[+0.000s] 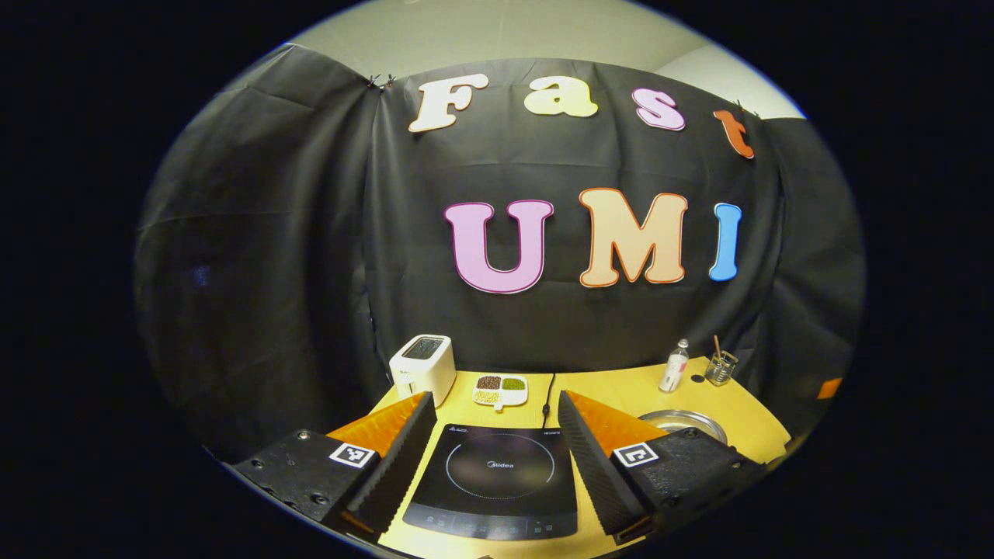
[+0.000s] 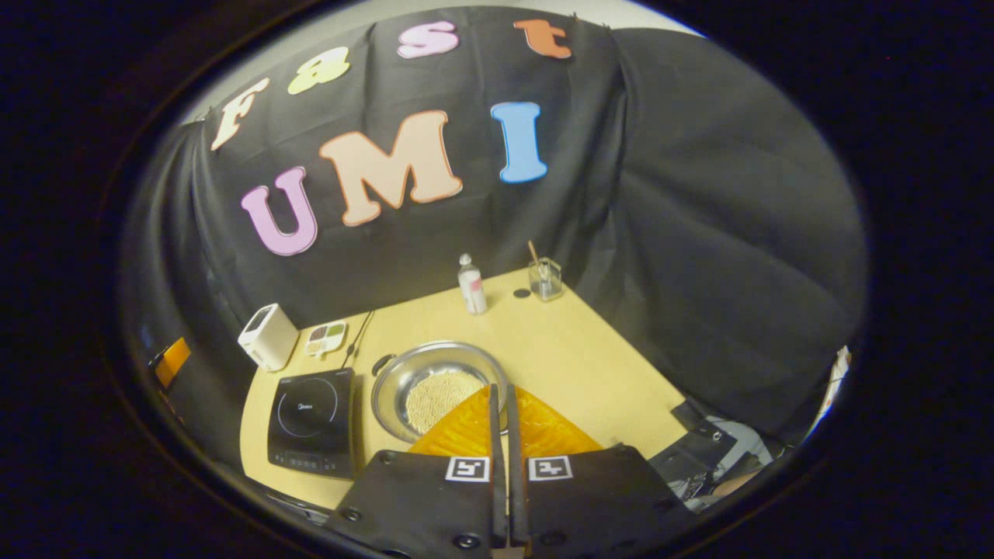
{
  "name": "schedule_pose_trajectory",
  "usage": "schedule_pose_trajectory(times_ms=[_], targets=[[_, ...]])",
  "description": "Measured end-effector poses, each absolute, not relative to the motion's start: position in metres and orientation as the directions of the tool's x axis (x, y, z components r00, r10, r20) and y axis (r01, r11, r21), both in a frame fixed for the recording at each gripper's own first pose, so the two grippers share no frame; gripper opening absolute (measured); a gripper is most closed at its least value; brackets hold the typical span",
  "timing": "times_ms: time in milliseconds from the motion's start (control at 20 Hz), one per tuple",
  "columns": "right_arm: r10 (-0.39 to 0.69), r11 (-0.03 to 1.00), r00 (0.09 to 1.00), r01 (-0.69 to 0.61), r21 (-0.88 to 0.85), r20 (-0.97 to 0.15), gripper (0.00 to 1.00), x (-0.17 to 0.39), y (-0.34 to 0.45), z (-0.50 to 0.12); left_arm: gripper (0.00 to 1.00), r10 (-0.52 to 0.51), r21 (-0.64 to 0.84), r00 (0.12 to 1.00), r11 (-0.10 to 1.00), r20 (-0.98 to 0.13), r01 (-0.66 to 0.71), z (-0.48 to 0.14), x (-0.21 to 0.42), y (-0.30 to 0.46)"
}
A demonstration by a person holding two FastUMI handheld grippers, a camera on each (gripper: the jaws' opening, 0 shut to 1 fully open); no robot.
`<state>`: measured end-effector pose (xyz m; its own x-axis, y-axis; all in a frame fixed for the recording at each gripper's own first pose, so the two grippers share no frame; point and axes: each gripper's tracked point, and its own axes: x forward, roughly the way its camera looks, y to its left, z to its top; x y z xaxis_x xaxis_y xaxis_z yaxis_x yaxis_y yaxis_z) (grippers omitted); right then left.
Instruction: First push the handle of the pot to place it horizontally, then grasp the pot with both hands and set it on the induction cooktop.
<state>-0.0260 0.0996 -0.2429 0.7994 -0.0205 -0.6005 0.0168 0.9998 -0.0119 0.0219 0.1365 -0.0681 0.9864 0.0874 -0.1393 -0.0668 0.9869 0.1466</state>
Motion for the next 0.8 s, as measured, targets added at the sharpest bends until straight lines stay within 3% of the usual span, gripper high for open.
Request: schedule_pose_trajectory(times_ms=[150,300,400,450,550,800], targets=[[0.014,1.0,0.723,0.002,0.023,-0.691,0.0,-0.019,0.1,-0.275,0.93,0.115,0.13,0.982,0.987,-0.15,-0.096,-0.072,0.033,0.126],[0.049,0.998,0.632,-0.007,0.058,-0.773,0.04,-0.017,0.102,-0.308,0.96,0.134,0.121,0.979,0.986,-0.154,-0.116,-0.074,0.046,0.113],[0.099,0.994,0.562,-0.016,0.109,-0.821,0.0,-0.017,0.106,-0.329,0.96,0.135,0.121,0.98,0.986,-0.148,-0.118,-0.073,0.055,0.103],[0.12,0.991,0.527,-0.018,0.13,-0.841,0.04,-0.019,0.108,-0.339,0.94,0.135,0.122,0.98,0.985,-0.145,-0.118,-0.074,0.059,0.098],[0.148,0.987,0.46,-0.011,0.161,-0.875,0.04,-0.02,0.112,-0.358,0.96,0.138,0.125,0.979,0.985,-0.148,-0.12,-0.077,0.067,0.089],[0.262,0.959,0.277,0.036,0.282,-0.924,0.05,-0.038,0.124,-0.396,0.93,0.146,0.134,0.976,0.983,-0.164,-0.124,-0.085,0.083,0.071]])
